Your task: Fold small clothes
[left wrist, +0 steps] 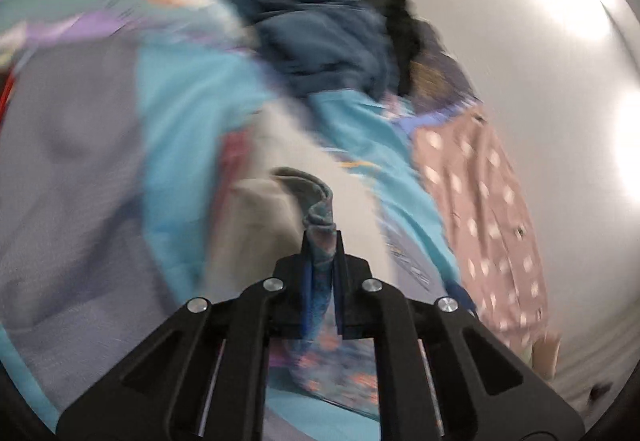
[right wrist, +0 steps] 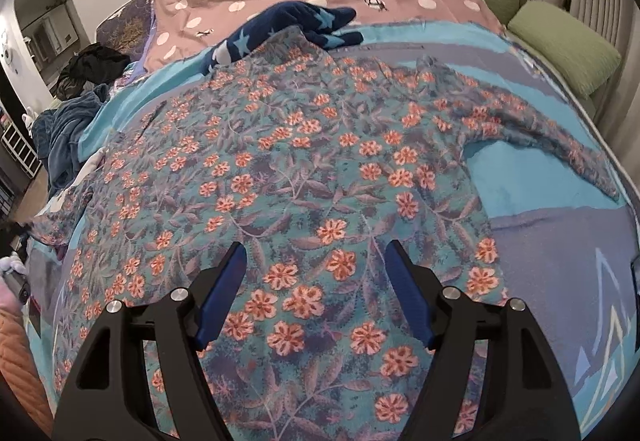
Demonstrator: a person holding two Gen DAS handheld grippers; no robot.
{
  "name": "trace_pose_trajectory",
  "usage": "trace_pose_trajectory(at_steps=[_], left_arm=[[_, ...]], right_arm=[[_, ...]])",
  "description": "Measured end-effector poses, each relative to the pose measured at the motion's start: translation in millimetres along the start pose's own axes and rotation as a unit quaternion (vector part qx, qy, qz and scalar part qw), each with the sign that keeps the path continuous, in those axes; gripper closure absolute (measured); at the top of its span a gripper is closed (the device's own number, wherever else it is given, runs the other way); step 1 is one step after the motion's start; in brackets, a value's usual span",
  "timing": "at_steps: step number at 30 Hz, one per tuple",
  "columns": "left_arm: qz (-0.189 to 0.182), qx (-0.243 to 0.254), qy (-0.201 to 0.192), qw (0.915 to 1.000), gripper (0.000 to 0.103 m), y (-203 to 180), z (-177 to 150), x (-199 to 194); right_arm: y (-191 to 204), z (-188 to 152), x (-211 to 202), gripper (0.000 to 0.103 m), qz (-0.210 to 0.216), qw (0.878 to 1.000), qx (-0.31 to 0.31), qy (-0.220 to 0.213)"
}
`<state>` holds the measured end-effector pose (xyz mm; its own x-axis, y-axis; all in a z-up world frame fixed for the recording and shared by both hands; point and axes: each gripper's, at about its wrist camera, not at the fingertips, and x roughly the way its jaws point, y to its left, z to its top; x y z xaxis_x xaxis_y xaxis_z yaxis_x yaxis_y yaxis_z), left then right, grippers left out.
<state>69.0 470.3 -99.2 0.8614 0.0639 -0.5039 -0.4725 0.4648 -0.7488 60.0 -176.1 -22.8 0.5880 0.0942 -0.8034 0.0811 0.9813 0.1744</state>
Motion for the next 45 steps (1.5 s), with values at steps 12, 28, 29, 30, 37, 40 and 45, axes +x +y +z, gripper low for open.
trace_pose_trajectory(at_steps=[12,28,29,30,37,40,45], left_arm=[[-0.179,0.222,0.155,0.946,0.095,-233.8,-154.6,5.0],[-0.151,0.357,0.343,0.8558,0.095,-278.3,-384.9,64.2],[-0.15,0.354,0.344,0.8566,0.095,-278.0,-386.3,65.1],[-0.151,0.352,0.344,0.8576,0.095,-278.3,-386.4,65.0],[-0.152,0.349,0.339,0.8603,0.095,-275.5,-379.7,53.7],[-0.157,0.348,0.334,0.8618,0.095,-280.6,-377.4,49.3],[-0.18,0.341,0.323,0.8646,0.095,-296.5,-369.1,33.2]], right_arm=[[-23.4,-0.9,2.9,0.03,0.023,0.999,0.03,0.0],[-28.7,74.9,31.5,0.03,0.141,0.989,0.009,0.049],[-22.2,83.1,40.3,0.03,0.154,0.986,0.006,0.058],[-14.2,92.4,51.2,0.03,0.171,0.983,0.004,0.072],[38.1,137.7,135.7,0.029,0.226,0.957,0.03,0.179],[56.3,145.9,142.8,0.04,0.217,0.961,0.011,0.168],[56.4,166.9,116.3,0.1,0.242,0.962,0.001,0.129]])
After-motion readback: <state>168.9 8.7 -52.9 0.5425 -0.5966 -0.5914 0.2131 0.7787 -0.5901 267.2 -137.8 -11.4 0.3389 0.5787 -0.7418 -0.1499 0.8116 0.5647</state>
